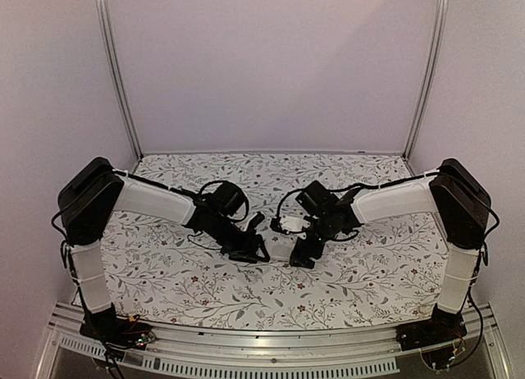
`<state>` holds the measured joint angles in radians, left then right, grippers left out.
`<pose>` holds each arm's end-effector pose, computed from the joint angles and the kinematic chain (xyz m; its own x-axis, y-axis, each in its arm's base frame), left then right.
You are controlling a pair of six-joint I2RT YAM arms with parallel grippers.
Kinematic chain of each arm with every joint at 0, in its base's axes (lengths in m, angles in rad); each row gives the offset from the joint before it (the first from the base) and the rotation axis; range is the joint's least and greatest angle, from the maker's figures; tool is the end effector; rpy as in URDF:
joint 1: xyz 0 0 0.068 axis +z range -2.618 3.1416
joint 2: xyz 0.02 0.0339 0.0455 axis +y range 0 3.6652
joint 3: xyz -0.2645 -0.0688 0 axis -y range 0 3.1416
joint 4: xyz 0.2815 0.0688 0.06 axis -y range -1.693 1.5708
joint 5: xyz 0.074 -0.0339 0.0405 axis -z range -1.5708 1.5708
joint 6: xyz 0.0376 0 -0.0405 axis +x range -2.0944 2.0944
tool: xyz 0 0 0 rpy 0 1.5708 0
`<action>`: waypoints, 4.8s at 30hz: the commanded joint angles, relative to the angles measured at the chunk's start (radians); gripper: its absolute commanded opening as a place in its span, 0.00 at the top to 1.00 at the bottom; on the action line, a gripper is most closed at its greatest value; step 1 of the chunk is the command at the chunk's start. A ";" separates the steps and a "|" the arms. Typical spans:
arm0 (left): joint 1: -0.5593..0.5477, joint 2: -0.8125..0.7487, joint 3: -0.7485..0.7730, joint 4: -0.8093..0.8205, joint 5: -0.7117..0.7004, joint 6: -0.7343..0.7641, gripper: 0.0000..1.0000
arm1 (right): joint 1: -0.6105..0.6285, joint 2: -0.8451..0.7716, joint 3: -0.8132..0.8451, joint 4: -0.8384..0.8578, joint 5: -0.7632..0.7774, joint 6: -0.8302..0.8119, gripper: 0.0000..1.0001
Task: Load the batteries into the remote control
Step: Press the battery cover on the remote control, then pick up the remote control from the center of the board, then pass from the left arm to the right
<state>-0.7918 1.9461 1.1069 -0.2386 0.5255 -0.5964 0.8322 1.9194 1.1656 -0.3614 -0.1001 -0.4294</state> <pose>0.2677 -0.2980 0.0964 -0.9515 0.2722 -0.1434 0.2997 0.7152 -0.6314 0.2703 0.3025 0.1131 -0.2311 -0.8691 -0.4374 -0.9475 0.3031 -0.1016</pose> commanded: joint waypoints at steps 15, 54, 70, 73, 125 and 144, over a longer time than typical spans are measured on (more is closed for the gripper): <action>0.052 -0.415 -0.117 0.147 -0.421 0.310 0.00 | -0.054 -0.483 -0.165 0.162 0.245 0.150 0.01; -0.184 0.320 0.599 -0.437 -0.357 1.030 0.21 | -0.319 -0.898 -0.452 0.286 -0.005 0.762 0.01; -0.132 0.102 0.479 -0.224 -0.198 0.917 0.62 | -0.353 -0.886 -0.405 0.290 -0.248 0.711 0.01; -0.107 -0.027 0.395 -0.114 -0.087 0.872 0.62 | -0.352 -0.897 -0.392 0.317 -0.305 0.687 0.01; -0.060 -0.283 0.092 0.704 0.254 0.311 0.46 | -0.096 -0.729 -0.106 0.455 -0.494 0.673 0.63; -0.145 -0.346 0.183 0.242 -0.268 0.565 0.29 | -0.095 -0.627 -0.008 0.195 -0.086 0.766 0.72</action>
<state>-0.8749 1.5490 1.2419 0.1223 0.3931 -0.1013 0.7330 1.2652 1.1034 -0.1150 -0.2729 0.2779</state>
